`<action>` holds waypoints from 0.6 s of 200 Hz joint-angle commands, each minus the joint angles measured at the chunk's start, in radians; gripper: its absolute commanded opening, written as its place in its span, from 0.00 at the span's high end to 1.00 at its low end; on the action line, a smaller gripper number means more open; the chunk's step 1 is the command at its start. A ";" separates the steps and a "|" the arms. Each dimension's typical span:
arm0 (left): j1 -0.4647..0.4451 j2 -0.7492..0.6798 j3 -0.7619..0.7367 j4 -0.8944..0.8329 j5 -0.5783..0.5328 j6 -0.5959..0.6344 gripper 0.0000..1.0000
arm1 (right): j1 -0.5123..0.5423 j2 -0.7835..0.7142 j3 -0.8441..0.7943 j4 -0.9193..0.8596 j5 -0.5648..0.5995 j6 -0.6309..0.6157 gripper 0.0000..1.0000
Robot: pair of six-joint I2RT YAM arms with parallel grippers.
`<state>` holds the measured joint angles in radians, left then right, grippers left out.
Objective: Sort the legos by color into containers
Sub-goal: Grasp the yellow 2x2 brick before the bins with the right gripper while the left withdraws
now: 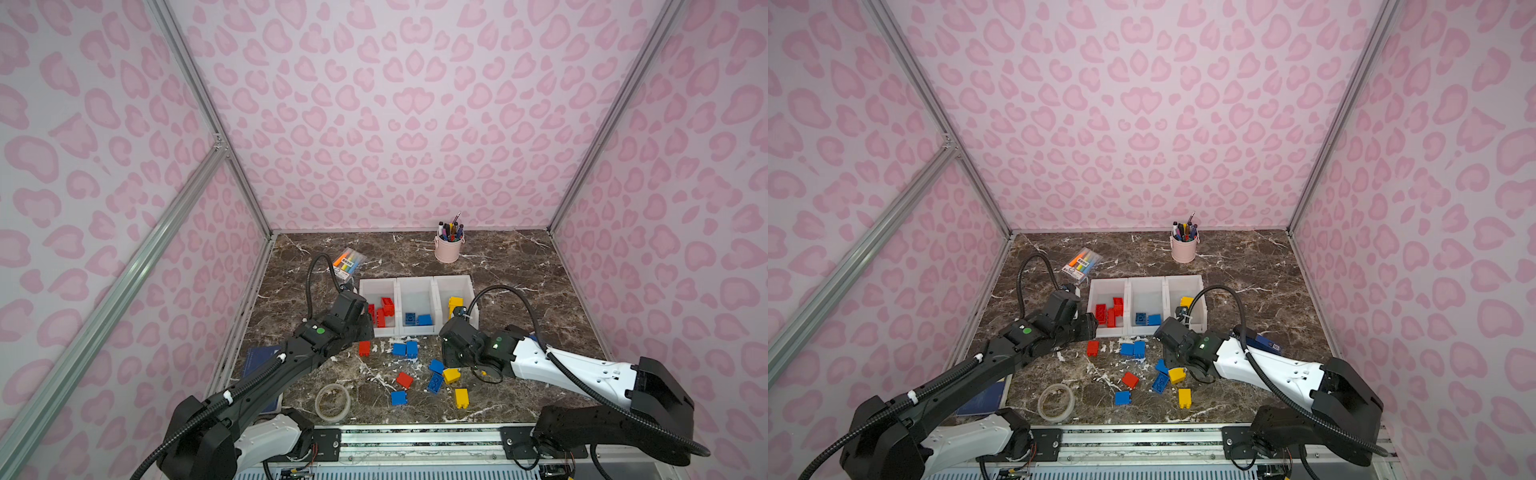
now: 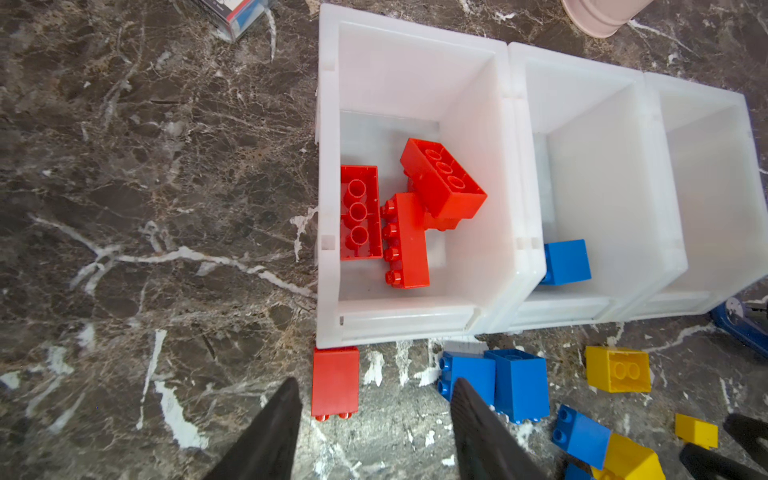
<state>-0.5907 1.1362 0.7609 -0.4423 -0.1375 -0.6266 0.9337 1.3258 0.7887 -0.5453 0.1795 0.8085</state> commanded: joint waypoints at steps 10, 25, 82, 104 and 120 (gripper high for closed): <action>-0.002 -0.028 -0.021 0.013 0.004 -0.021 0.40 | -0.012 0.057 0.010 0.045 0.017 0.001 0.31; -0.006 -0.035 -0.029 0.009 0.006 -0.026 0.40 | -0.027 0.091 0.022 0.048 0.017 -0.003 0.31; -0.017 -0.064 -0.056 0.001 0.006 -0.045 0.39 | -0.079 0.169 0.040 0.088 -0.012 -0.029 0.34; -0.019 -0.070 -0.060 -0.003 0.006 -0.045 0.39 | -0.088 0.199 0.046 0.104 -0.018 -0.037 0.36; -0.023 -0.075 -0.063 -0.005 0.004 -0.047 0.39 | -0.096 0.219 0.042 0.122 -0.027 -0.038 0.39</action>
<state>-0.6094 1.0718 0.7055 -0.4465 -0.1299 -0.6617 0.8467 1.5204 0.8322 -0.4545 0.1612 0.7864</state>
